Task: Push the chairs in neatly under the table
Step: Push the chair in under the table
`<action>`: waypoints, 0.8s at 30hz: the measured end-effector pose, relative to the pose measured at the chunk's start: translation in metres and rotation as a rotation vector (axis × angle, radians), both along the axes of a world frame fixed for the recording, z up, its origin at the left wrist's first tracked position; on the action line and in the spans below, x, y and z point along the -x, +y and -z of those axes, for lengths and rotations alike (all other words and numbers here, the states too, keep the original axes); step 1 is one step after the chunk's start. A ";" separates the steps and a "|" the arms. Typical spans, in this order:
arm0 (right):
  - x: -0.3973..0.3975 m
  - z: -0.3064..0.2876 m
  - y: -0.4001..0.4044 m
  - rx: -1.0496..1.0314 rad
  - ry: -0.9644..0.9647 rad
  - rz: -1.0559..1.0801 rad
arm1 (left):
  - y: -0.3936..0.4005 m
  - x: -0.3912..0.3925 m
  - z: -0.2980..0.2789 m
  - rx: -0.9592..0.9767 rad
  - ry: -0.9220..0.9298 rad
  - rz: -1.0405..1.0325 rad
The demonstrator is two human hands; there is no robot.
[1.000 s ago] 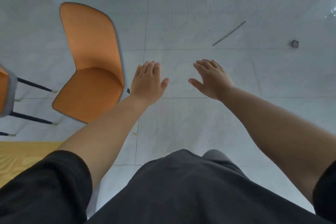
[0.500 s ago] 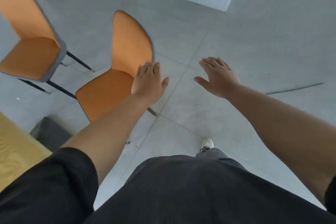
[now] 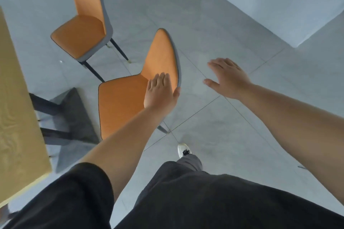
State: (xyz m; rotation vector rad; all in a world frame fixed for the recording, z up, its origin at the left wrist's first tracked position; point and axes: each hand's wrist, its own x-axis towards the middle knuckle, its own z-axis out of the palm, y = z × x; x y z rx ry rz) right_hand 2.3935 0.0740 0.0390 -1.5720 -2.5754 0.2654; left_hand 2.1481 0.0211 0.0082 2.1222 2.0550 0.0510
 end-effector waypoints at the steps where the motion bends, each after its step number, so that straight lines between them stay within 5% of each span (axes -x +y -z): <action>1: 0.005 0.002 0.015 -0.001 -0.005 -0.034 | 0.010 -0.002 0.007 0.014 -0.018 -0.025; 15: 0.072 0.003 0.202 0.034 -0.013 -0.450 | 0.111 0.009 0.021 0.077 -0.060 -0.261; 24: 0.150 0.026 0.304 0.093 -0.008 -1.050 | 0.136 -0.011 0.029 0.083 -0.041 -0.725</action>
